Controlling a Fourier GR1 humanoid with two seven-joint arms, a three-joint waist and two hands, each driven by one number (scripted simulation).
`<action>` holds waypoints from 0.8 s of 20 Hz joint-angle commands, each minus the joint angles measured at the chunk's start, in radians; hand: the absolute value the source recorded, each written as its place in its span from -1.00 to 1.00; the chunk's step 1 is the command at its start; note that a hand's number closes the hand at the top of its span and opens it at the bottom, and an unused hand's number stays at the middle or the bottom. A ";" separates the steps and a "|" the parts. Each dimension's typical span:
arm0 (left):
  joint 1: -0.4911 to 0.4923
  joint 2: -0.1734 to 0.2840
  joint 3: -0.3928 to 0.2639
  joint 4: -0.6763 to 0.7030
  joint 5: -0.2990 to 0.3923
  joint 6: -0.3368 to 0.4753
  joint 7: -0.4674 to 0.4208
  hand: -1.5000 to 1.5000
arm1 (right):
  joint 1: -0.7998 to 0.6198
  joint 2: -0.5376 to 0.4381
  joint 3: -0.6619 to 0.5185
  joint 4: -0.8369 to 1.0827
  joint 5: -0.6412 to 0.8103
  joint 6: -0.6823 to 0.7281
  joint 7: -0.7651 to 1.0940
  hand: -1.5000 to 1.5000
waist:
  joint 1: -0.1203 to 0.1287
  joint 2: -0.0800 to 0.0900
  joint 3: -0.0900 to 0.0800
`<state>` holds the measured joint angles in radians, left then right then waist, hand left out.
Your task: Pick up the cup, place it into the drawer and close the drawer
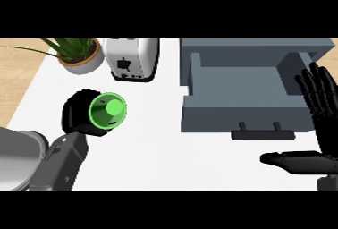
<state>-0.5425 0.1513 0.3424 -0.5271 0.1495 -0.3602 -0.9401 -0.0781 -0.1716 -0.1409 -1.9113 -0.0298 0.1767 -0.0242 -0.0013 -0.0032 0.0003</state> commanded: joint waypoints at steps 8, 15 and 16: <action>-0.099 -0.147 -0.150 -0.437 -0.009 0.183 0.307 1.00 | -0.002 -0.021 -0.050 -0.005 -0.028 0.006 0.015 -1.00 | 0.009 -0.004 0.001; -0.214 -0.150 -0.314 -0.565 0.000 0.346 0.510 1.00 | -0.013 0.001 -0.030 0.017 -0.014 -0.002 -0.003 -1.00 | -0.004 -0.001 0.000; -0.266 -0.150 -0.259 -0.573 -0.031 0.344 0.571 1.00 | 0.022 -0.028 -0.058 -0.005 -0.059 0.040 0.011 -1.00 | -0.005 -0.001 0.000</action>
<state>-0.7260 0.0141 0.1209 -1.0402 0.1381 -0.0996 -0.4908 -0.0775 -0.1785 -0.1722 -1.9058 -0.0507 0.1854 -0.0188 0.0006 -0.0046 0.0007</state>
